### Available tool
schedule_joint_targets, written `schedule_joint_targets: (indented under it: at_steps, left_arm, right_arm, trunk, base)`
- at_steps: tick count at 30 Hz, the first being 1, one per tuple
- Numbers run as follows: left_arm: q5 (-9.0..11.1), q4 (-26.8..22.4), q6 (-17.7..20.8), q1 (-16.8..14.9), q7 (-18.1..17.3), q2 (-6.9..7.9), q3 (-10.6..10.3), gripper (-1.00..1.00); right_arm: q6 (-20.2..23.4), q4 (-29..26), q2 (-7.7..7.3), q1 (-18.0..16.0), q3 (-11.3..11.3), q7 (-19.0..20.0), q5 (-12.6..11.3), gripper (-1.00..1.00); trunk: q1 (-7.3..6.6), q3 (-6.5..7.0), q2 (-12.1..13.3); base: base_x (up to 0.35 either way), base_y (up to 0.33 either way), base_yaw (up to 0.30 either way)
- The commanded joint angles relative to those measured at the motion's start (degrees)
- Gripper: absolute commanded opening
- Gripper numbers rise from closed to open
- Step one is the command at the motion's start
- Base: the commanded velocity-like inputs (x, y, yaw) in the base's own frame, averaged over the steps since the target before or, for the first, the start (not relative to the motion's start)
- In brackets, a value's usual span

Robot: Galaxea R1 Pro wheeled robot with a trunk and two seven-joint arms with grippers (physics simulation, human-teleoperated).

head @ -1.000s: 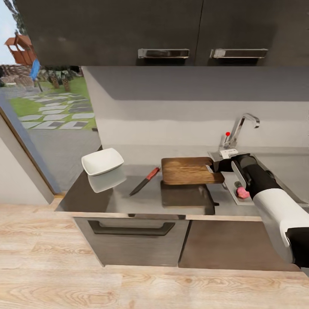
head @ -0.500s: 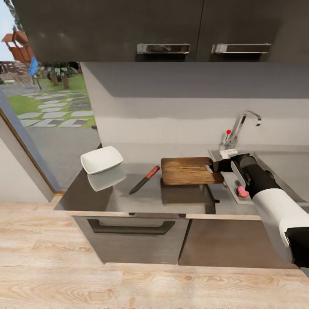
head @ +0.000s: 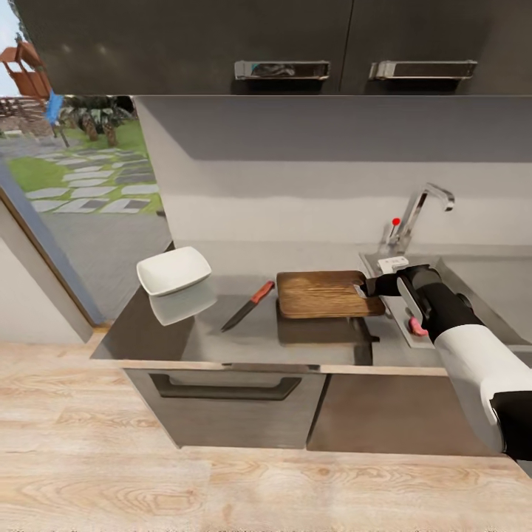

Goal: In the kitchen, take the Vidalia onion out of the sink, dice it on the chopping board with the paring knife, put the diced onion into the bowl on the countertop, then place both the paring knife and the chopping board into the sink.

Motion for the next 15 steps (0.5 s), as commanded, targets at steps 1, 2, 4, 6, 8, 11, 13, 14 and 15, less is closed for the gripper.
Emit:
schedule_joint_targets:
  at_steps: [1, 2, 4, 6, 8, 11, 13, 14, 15]
  left_arm:
    - [0.13, 0.03, -0.18, -0.02, 0.02, 0.0, 0.03, 1.0]
    - [0.13, 0.03, -0.18, -0.02, 0.02, 0.0, 0.03, 1.0]
    - [0.12, 0.02, -0.18, -0.02, 0.02, 0.0, 0.03, 1.0]
    - [0.13, 0.0, -0.18, -0.02, 0.02, 0.0, 0.03, 1.0]
    - [0.12, 0.0, -0.18, -0.02, 0.02, 0.0, 0.03, 1.0]
    - [0.12, 0.04, -0.18, -0.02, 0.02, 0.0, 0.03, 1.0]
    - [0.1, 0.03, -0.18, -0.02, 0.02, 0.0, 0.03, 1.0]
    - [0.08, 0.04, -0.18, -0.02, 0.02, 0.0, 0.03, 1.0]
    - [0.09, 0.05, -0.18, -0.02, 0.02, 0.0, 0.03, 1.0]
  right_arm:
    - [0.24, -0.07, -0.07, -0.05, 0.22, 0.15, -0.03, -1.0]
    - [0.24, -0.07, -0.07, -0.05, 0.22, 0.15, -0.04, -1.0]
    - [0.24, -0.07, -0.07, -0.05, 0.22, 0.15, -0.04, -1.0]
    - [0.24, -0.07, -0.07, -0.05, 0.22, 0.15, -0.02, -1.0]
    - [0.24, -0.07, -0.07, -0.04, 0.22, 0.15, -0.07, -1.0]
    - [0.22, -0.07, -0.07, -0.02, 0.22, 0.15, -0.08, -1.0]
    - [0.18, -0.07, -0.07, -0.03, 0.19, 0.15, -0.09, -1.0]
    - [0.17, -0.09, -0.07, -0.03, 0.16, 0.15, -0.09, -1.0]
    - [0.16, -0.08, -0.07, -0.02, 0.15, 0.15, -0.12, -1.0]
  trunk:
    - [0.0, -0.15, -0.04]
    - [0.0, -0.24, -0.04]
    - [0.0, -0.42, -0.04]
    - [0.0, -0.61, -0.04]
    - [0.0, -0.79, -0.04]
    - [0.0, -1.06, -0.04]
    - [0.0, -1.25, -0.04]
    - [0.0, -1.34, -0.04]
    - [0.0, -1.43, -0.04]
  base:
    - [0.0, 0.0, 0.0]
    - [0.0, 0.0, 0.0]
    - [0.0, 0.0, 0.0]
    - [0.0, 0.0, 0.0]
    - [0.0, 0.0, 0.0]
    - [0.0, 0.0, 0.0]
    - [0.0, 0.0, 0.0]
    - [0.0, 0.0, 0.0]
    - [0.0, 0.0, 0.0]
